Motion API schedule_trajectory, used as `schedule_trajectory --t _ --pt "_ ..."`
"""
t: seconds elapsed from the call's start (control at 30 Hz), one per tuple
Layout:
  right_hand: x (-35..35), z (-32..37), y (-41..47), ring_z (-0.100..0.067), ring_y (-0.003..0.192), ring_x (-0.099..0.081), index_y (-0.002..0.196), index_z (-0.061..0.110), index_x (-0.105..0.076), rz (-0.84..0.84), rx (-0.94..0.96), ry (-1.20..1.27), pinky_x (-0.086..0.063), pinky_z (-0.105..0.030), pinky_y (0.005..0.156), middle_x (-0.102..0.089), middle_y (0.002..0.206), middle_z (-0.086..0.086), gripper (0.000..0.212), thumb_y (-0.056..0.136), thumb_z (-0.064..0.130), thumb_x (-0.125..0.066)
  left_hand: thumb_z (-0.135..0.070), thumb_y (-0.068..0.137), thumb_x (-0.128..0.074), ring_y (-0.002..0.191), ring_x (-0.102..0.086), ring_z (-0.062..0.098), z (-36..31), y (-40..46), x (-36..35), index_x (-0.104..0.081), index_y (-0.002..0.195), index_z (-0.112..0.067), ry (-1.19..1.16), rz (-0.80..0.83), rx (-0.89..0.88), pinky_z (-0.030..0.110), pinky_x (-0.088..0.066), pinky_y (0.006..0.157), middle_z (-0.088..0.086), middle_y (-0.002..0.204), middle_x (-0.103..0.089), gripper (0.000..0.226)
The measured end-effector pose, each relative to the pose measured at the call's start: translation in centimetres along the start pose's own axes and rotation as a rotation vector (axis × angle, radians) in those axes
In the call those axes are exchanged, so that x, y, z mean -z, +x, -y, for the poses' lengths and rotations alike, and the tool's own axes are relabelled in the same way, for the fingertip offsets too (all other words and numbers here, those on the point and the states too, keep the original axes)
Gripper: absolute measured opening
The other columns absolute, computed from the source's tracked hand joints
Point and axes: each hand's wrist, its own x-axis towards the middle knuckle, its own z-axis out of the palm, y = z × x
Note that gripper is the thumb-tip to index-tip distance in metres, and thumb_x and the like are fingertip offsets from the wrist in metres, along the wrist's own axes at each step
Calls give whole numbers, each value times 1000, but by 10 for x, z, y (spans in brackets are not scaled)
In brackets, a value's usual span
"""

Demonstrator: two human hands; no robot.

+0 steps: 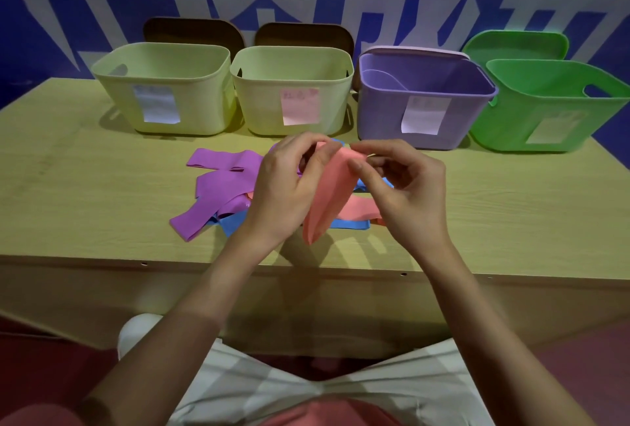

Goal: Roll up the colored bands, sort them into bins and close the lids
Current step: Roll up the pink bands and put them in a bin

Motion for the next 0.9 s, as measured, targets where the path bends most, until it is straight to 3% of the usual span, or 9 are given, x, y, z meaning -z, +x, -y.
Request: schedule_trajectory --t 0.1,0.2,0.33,0.43,0.53,0.63,0.77,0.9 --pt "-3 4 1 -18 72 -68 99 4 -73 -12 -103 119 -56 -28 69 -72 83 -8 15 84 3 -70 -38 99 -39 77 -47 -2 -2 -1 -4 -59 96 -13 112 -9 -25 10 -33 71 -15 83 -53 32" --pt "-6 6 1 -14 70 -68 100 0 -73 -14 -159 183 -54 -23 66 -74 85 -11 15 86 2 -68 -34 101 -38 85 -50 3 -4 -3 -7 -55 106 -11 109 -16 6 7 -34 75 -10 93 -55 29" --pt "-8 9 1 -9 67 -63 96 6 -74 -16 -188 200 -51 -21 65 -74 83 -6 12 88 4 -65 -35 101 -32 92 -54 7 -3 -5 -6 -55 112 -11 40 -53 -5 13 -38 79 -8 102 -58 35" --pt "-6 12 2 -10 69 -64 94 12 -73 -16 -213 228 -53 -22 66 -74 81 0 12 89 6 -65 -40 101 -28 82 -49 6 0 -5 -5 -55 99 -13 105 -27 -36 14 -35 73 -10 89 -54 38" --pt "-6 14 2 -13 67 -62 93 8 -74 -3 -219 236 -51 -23 64 -73 78 -4 11 89 6 -64 -49 100 -21 71 -40 7 3 -5 -6 -43 87 -21 158 -56 -57 16 -31 65 -15 76 -40 38" --pt "-8 12 1 -4 57 -58 98 -1 -71 6 -218 229 -48 -19 58 -68 72 -2 12 90 4 -63 -46 101 -20 67 -37 12 5 -5 -9 -38 81 -20 196 -102 -59 24 -28 61 -6 72 -39 38" --pt "-9 8 -3 -18 76 -65 104 6 -70 61 -134 104 -52 -25 67 -70 91 -10 17 88 10 -68 -34 101 -26 64 -36 17 6 -5 -11 -36 77 -19 183 -148 -9 31 -29 61 -5 68 -38 30" --pt "-8 8 -3 -10 76 -64 101 8 -70 84 -69 83 -48 -17 67 -71 96 -8 19 83 2 -72 -37 100 -26 63 -40 23 5 -5 -10 -39 77 -18 177 -155 32 34 -30 60 -7 65 -37 32"
